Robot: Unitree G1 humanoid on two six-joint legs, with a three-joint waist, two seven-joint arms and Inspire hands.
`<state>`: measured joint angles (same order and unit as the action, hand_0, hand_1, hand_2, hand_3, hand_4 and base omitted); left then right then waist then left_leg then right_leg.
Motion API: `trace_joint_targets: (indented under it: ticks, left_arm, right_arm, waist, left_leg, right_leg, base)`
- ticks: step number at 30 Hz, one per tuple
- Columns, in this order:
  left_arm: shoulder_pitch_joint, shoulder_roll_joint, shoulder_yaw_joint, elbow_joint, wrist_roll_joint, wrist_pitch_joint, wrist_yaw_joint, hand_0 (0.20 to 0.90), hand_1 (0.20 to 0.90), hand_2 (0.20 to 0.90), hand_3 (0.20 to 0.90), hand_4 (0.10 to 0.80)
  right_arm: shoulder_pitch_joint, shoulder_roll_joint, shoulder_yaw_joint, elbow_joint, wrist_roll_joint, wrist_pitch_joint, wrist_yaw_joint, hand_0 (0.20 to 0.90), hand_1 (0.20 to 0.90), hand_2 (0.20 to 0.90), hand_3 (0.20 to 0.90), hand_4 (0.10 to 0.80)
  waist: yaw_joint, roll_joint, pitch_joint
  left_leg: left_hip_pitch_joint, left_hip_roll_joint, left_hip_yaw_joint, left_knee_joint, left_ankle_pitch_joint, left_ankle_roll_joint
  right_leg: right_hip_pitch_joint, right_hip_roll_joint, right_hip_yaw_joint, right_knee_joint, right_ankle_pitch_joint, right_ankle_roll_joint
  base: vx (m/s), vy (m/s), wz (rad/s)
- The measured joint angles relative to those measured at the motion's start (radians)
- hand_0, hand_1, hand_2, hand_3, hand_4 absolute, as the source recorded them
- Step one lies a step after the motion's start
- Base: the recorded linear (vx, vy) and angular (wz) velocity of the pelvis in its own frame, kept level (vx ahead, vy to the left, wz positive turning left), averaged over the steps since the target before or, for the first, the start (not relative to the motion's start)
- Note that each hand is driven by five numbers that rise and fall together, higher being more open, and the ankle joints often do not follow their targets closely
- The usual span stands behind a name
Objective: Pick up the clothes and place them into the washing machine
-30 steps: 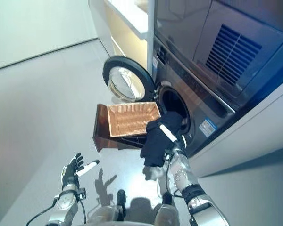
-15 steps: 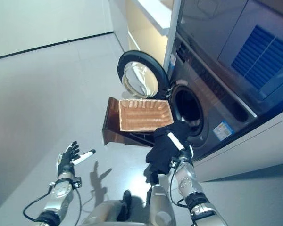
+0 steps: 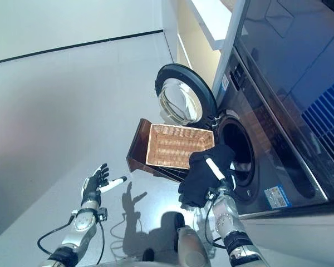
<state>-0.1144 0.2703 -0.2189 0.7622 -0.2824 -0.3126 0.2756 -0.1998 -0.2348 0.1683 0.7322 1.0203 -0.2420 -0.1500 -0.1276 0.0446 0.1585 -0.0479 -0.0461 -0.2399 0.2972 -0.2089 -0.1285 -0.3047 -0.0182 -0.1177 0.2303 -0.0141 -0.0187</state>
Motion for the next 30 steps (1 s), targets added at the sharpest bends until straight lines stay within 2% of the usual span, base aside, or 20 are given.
trace_joint_targets:
  ticks: [1, 2, 3, 5, 7, 9, 10, 12, 13, 14, 15, 16, 18, 19, 20, 22, 26, 27, 29, 30]
  left_arm:
    - [-0.006, -0.002, -0.001, 0.001, 0.000, -0.001, 0.000, 0.900, 0.900, 0.900, 0.900, 0.800]
    - [-0.003, -0.002, -0.001, 0.000, 0.001, -0.001, -0.001, 0.900, 0.900, 0.900, 0.900, 0.800]
    - [-0.010, -0.004, 0.002, -0.006, 0.004, -0.001, -0.003, 0.900, 0.900, 0.900, 0.900, 0.800]
    - [0.021, -0.003, 0.001, -0.005, 0.011, -0.002, -0.004, 0.900, 0.900, 0.900, 0.900, 0.800]
    - [0.035, 0.005, 0.002, -0.006, 0.016, -0.003, -0.004, 0.900, 0.900, 0.900, 0.900, 0.800]
    - [0.011, 0.006, 0.002, -0.002, 0.017, -0.002, -0.007, 0.900, 0.900, 0.900, 0.900, 0.800]
    - [0.014, 0.004, 0.001, -0.002, 0.017, -0.001, -0.006, 0.900, 0.900, 0.900, 0.900, 0.800]
    - [0.035, 0.006, 0.001, -0.002, 0.016, -0.001, -0.006, 0.900, 0.900, 0.900, 0.900, 0.800]
    - [0.038, 0.001, 0.001, -0.007, 0.017, -0.003, -0.007, 0.900, 0.900, 0.900, 0.900, 0.800]
    - [0.025, -0.002, 0.002, -0.005, 0.015, -0.005, -0.008, 0.900, 0.900, 0.900, 0.900, 0.800]
    - [0.022, -0.004, 0.002, -0.006, 0.015, -0.005, -0.009, 0.900, 0.900, 0.900, 0.900, 0.800]
    - [0.017, -0.007, 0.001, -0.006, 0.013, -0.005, -0.012, 0.900, 0.900, 0.900, 0.900, 0.800]
    - [0.028, -0.007, 0.004, -0.009, 0.005, -0.003, -0.011, 0.900, 0.900, 0.900, 0.900, 0.800]
    - [0.033, -0.008, 0.004, -0.018, 0.003, -0.004, -0.011, 0.900, 0.900, 0.900, 0.900, 0.800]
    - [0.052, -0.007, 0.004, -0.047, -0.002, -0.004, -0.008, 0.900, 0.900, 0.900, 0.900, 0.800]
    - [0.049, 0.003, 0.005, -0.072, -0.008, -0.004, -0.006, 0.900, 0.900, 0.900, 0.900, 0.800]
    - [-0.007, 0.021, -0.001, -0.151, -0.007, -0.026, -0.010, 0.900, 0.900, 0.900, 0.900, 0.800]
    - [-0.012, 0.033, 0.001, -0.171, -0.009, -0.027, -0.006, 0.900, 0.900, 0.900, 0.900, 0.800]
    - [-0.017, 0.077, 0.001, -0.195, -0.012, -0.048, 0.000, 0.900, 0.900, 0.900, 0.900, 0.800]
    - [-0.014, 0.108, 0.011, -0.209, -0.024, -0.063, -0.002, 0.900, 0.900, 0.900, 0.900, 0.800]
  right_arm:
    - [0.008, 0.006, 0.002, 0.000, 0.011, 0.000, 0.000, 0.200, 0.200, 0.200, 0.200, 0.300]
    - [0.011, 0.009, 0.006, 0.000, 0.013, -0.001, 0.000, 0.200, 0.200, 0.200, 0.200, 0.300]
    - [0.018, 0.015, 0.014, 0.001, 0.019, -0.005, 0.001, 0.200, 0.200, 0.200, 0.200, 0.300]
    - [0.027, 0.033, 0.054, 0.024, 0.020, -0.001, 0.000, 0.200, 0.200, 0.200, 0.200, 0.300]
    - [0.027, 0.059, 0.064, 0.024, 0.019, -0.009, 0.002, 0.200, 0.200, 0.200, 0.200, 0.300]
    - [0.024, 0.080, 0.059, 0.029, 0.020, -0.019, -0.003, 0.200, 0.200, 0.200, 0.200, 0.300]
    - [0.026, 0.077, 0.059, 0.031, 0.021, -0.019, -0.003, 0.200, 0.200, 0.200, 0.200, 0.300]
    - [0.027, 0.080, 0.062, 0.035, 0.020, -0.021, -0.001, 0.200, 0.200, 0.200, 0.200, 0.300]
    - [0.025, 0.065, 0.060, 0.035, 0.019, -0.025, -0.002, 0.200, 0.200, 0.200, 0.200, 0.300]
    - [0.013, 0.057, 0.056, 0.040, 0.019, -0.025, -0.003, 0.200, 0.200, 0.200, 0.200, 0.300]
    - [0.009, 0.050, 0.050, 0.049, 0.019, -0.024, -0.005, 0.200, 0.200, 0.200, 0.200, 0.300]
    - [0.008, 0.035, 0.030, 0.060, 0.019, -0.023, -0.008, 0.200, 0.200, 0.200, 0.200, 0.300]
    - [0.006, 0.024, 0.036, 0.065, 0.019, -0.023, -0.009, 0.200, 0.200, 0.200, 0.200, 0.300]
    - [0.002, 0.015, 0.038, 0.064, 0.018, -0.024, -0.009, 0.200, 0.200, 0.200, 0.200, 0.300]
    - [-0.011, 0.009, 0.061, 0.064, 0.015, -0.024, -0.008, 0.200, 0.200, 0.200, 0.200, 0.300]
    - [-0.025, 0.023, 0.075, 0.066, 0.011, -0.022, -0.011, 0.200, 0.200, 0.200, 0.200, 0.300]
    - [-0.061, 0.060, 0.074, 0.065, 0.007, -0.021, -0.007, 0.200, 0.200, 0.200, 0.200, 0.300]
    - [-0.083, 0.074, 0.078, 0.071, 0.007, -0.017, -0.006, 0.200, 0.200, 0.200, 0.200, 0.300]
    - [-0.128, 0.119, 0.079, 0.090, 0.007, -0.019, -0.001, 0.200, 0.200, 0.200, 0.200, 0.300]
    - [-0.189, 0.155, 0.068, 0.134, 0.006, -0.020, 0.001, 0.200, 0.200, 0.200, 0.200, 0.300]
  waist:
    - [-0.002, -0.004, -0.009]
    - [0.002, -0.003, -0.017]
    - [0.007, -0.007, -0.014]
    - [0.044, -0.028, -0.009]
    - [0.061, -0.051, -0.016]
    - [0.075, -0.098, 0.019]
    - [0.081, -0.106, 0.023]
    - [0.100, -0.104, 0.030]
    - [0.111, -0.083, 0.033]
    - [0.121, -0.061, 0.057]
    - [0.123, -0.049, 0.065]
    - [0.144, -0.038, 0.078]
    - [0.163, -0.010, 0.078]
    - [0.176, -0.001, 0.075]
    - [0.191, 0.026, 0.075]
    - [0.198, 0.014, 0.081]
    - [0.199, -0.017, 0.077]
    - [0.203, -0.018, 0.078]
    - [0.214, -0.031, 0.086]
    - [0.256, -0.053, 0.097]
  left_leg:
    - [-0.027, -0.004, 0.037, 0.060, 0.012, -0.043]
    - [-0.034, -0.006, 0.055, 0.081, 0.026, -0.061]
    - [-0.115, -0.001, 0.152, 0.276, 0.070, -0.085]
    - [-0.189, 0.024, 0.220, 0.525, 0.139, -0.052]
    - [-0.259, 0.056, 0.259, 0.552, 0.140, -0.009]
    - [-0.306, 0.103, 0.305, 0.346, 0.137, 0.023]
    - [-0.309, 0.111, 0.315, 0.291, 0.147, 0.020]
    - [-0.312, 0.159, 0.311, 0.128, 0.185, 0.010]
    - [-0.256, 0.176, 0.283, -0.161, 0.219, -0.014]
    - [-0.249, 0.189, 0.265, -0.303, 0.264, -0.029]
    - [-0.235, 0.191, 0.243, -0.389, 0.283, -0.040]
    - [-0.240, 0.190, 0.207, -0.385, 0.302, -0.044]
    - [-0.228, 0.177, 0.216, -0.387, 0.324, -0.040]
    - [-0.205, 0.168, 0.187, -0.384, 0.320, -0.036]
    - [-0.169, 0.166, 0.166, -0.383, 0.341, 0.026]
    - [-0.151, 0.140, 0.181, -0.382, 0.427, 0.113]
    - [-0.151, 0.034, 0.224, -0.381, 0.401, 0.186]
    - [-0.152, 0.028, 0.239, -0.381, 0.398, 0.193]
    - [-0.153, 0.033, 0.273, -0.381, 0.393, 0.203]
    - [-0.159, 0.049, 0.342, -0.381, 0.387, 0.211]
  right_leg:
    - [0.021, -0.011, 0.004, -0.023, 0.013, -0.015]
    - [0.026, -0.006, 0.005, -0.025, 0.000, -0.015]
    - [0.061, -0.002, 0.023, -0.049, -0.012, -0.031]
    - [0.133, 0.017, 0.057, -0.083, 0.012, -0.069]
    - [0.142, 0.019, 0.090, -0.113, 0.015, -0.084]
    - [0.158, 0.014, 0.151, -0.143, 0.047, -0.083]
    - [0.158, 0.013, 0.149, -0.146, 0.056, -0.085]
    - [0.182, 0.031, 0.185, -0.174, 0.042, -0.062]
    - [0.200, 0.048, 0.199, -0.223, 0.058, -0.041]
    - [0.227, 0.064, 0.206, -0.254, 0.067, -0.040]
    - [0.249, 0.072, 0.219, -0.277, 0.070, -0.036]
    - [0.270, 0.077, 0.233, -0.288, 0.073, -0.055]
    - [0.304, 0.080, 0.258, -0.311, 0.058, -0.033]
    - [0.305, 0.080, 0.286, -0.307, 0.051, -0.017]
    - [0.313, 0.091, 0.307, -0.305, 0.044, 0.019]
    - [0.312, 0.063, 0.323, -0.282, 0.011, 0.062]
    - [0.271, -0.056, 0.340, -0.200, -0.065, 0.165]
    - [0.235, -0.061, 0.354, -0.140, -0.092, 0.196]
    - [0.160, -0.061, 0.339, -0.048, -0.107, 0.216]
    - [0.093, -0.098, 0.189, -0.042, -0.066, 0.204]
  base:
    - [0.281, -0.252, 0.12]
    - [0.357, -0.283, 0.09]
    - [0.233, -0.147, -0.19]
    - [0.195, -0.076, -0.70]
    - [0.177, 0.027, -0.56]
    - [0.186, 0.110, -0.23]
    - [0.283, 0.208, -0.45]
    - [0.283, 0.200, -0.65]
    - [0.299, 0.167, -0.64]
    - [0.301, 0.171, -0.49]
    - [0.266, 0.181, -0.42]
    - [0.224, 0.211, -0.55]
    - [0.198, 0.235, -0.76]
    - [0.105, 0.174, -1.05]
    - [0.105, 0.195, -1.04]
    - [0.094, 0.223, -0.63]
    - [0.009, 0.184, -0.13]
    - [-0.168, 0.113, -0.17]
    - [-0.218, 0.123, -0.70]
    - [-0.140, 0.116, -1.48]
